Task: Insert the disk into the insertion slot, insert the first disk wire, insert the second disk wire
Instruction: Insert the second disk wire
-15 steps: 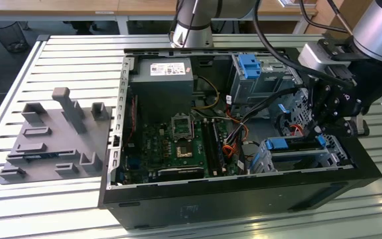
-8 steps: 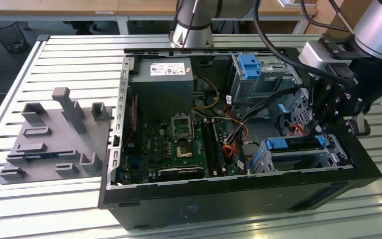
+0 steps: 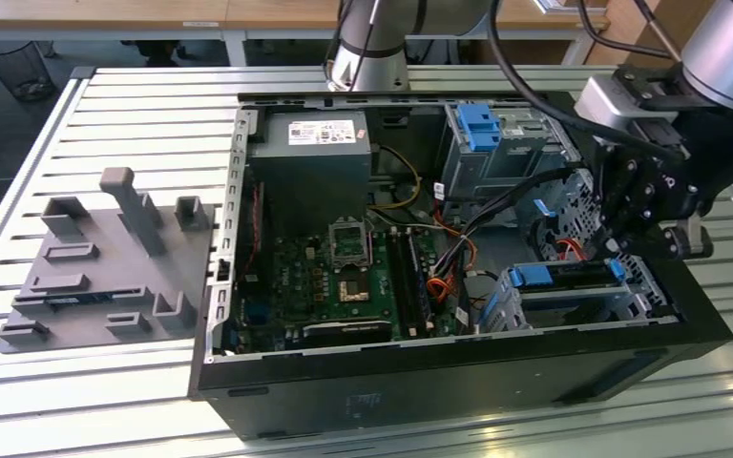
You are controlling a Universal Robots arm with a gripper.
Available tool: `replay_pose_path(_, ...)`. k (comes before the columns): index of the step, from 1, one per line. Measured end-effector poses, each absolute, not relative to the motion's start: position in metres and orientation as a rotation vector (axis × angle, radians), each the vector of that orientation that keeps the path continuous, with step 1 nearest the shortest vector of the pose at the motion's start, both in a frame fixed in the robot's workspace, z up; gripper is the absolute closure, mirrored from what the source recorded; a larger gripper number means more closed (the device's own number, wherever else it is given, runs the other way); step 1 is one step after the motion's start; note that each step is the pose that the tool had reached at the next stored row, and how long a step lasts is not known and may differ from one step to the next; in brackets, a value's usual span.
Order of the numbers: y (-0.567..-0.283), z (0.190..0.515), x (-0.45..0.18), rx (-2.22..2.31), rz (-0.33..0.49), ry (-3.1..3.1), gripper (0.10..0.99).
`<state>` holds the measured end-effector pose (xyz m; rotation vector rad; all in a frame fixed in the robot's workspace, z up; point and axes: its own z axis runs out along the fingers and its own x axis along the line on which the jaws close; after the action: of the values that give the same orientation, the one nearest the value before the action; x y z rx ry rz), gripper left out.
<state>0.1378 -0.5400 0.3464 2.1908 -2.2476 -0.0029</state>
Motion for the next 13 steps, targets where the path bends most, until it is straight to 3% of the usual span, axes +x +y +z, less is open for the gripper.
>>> replay_pose_path(13,-0.540,0.366,0.138,2.191,-0.003,-2.248,0.980)
